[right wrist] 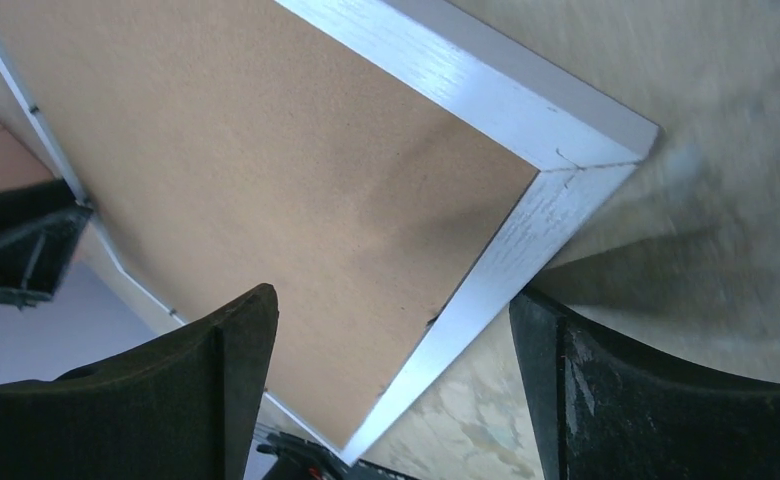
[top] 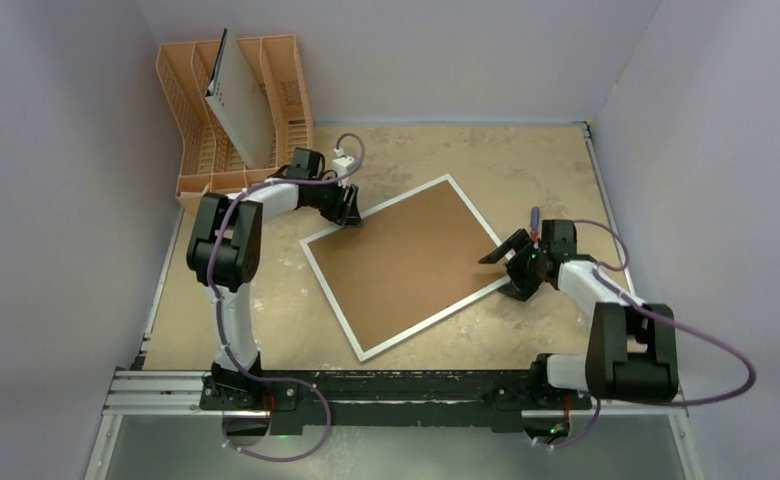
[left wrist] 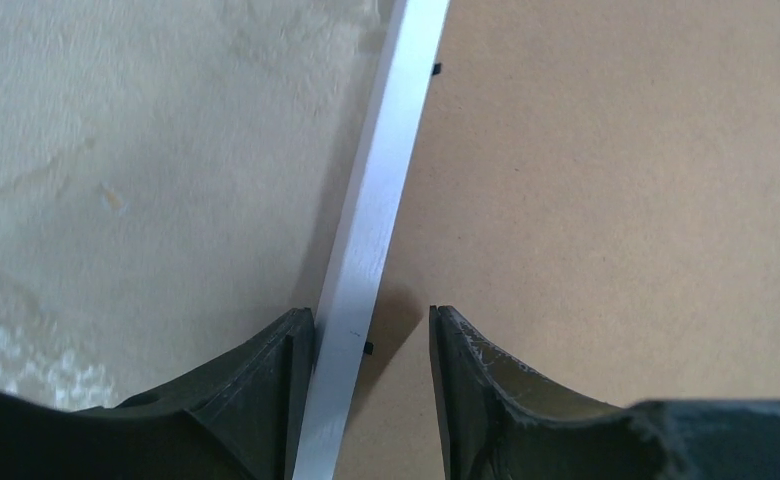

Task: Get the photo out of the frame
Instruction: Adjust the photo frame at the center of the board.

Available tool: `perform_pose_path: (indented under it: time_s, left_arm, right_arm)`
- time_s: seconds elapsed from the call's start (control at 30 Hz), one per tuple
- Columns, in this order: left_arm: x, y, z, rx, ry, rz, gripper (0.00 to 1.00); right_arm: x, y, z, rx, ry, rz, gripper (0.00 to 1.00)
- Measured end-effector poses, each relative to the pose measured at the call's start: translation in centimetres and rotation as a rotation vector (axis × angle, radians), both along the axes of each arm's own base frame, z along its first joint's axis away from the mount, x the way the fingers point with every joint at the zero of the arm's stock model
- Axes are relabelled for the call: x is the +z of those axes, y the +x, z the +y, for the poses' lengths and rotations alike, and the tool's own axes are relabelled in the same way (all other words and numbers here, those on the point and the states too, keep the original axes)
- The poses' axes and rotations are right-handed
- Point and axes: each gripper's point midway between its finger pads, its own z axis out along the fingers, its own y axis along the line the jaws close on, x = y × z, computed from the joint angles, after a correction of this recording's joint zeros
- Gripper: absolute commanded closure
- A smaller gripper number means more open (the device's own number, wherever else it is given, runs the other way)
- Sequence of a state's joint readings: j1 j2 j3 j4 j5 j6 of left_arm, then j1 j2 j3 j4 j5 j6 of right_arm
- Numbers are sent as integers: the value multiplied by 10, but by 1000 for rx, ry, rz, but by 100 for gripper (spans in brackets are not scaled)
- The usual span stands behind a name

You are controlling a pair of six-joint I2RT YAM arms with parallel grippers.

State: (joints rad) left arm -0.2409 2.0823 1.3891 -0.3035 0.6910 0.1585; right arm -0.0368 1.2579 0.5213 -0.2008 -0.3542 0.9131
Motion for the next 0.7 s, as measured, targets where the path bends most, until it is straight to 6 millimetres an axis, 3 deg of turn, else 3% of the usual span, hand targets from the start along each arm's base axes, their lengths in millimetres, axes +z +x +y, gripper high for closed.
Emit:
perform_pose_path:
  time_s: [0.17, 0.3, 0.33, 0.53, 0.7]
  left_arm:
    - [0, -15, 12, 66, 13, 16, 54]
    - [-1, -33, 20, 121, 20, 43, 54]
    - [0, -40, 21, 134, 18, 54, 54]
    - [-2, -95, 23, 185, -42, 160, 54]
    - [-3, -147, 22, 229, -107, 249, 54]
  right_arm:
    - [2, 45, -7, 46, -37, -24, 14]
    - [5, 92, -15, 95, -78, -67, 14]
    - [8, 110, -16, 118, -89, -95, 14]
    - [18, 163, -9, 223, -94, -183, 14]
    - [18, 187, 17, 337, -99, -232, 15]
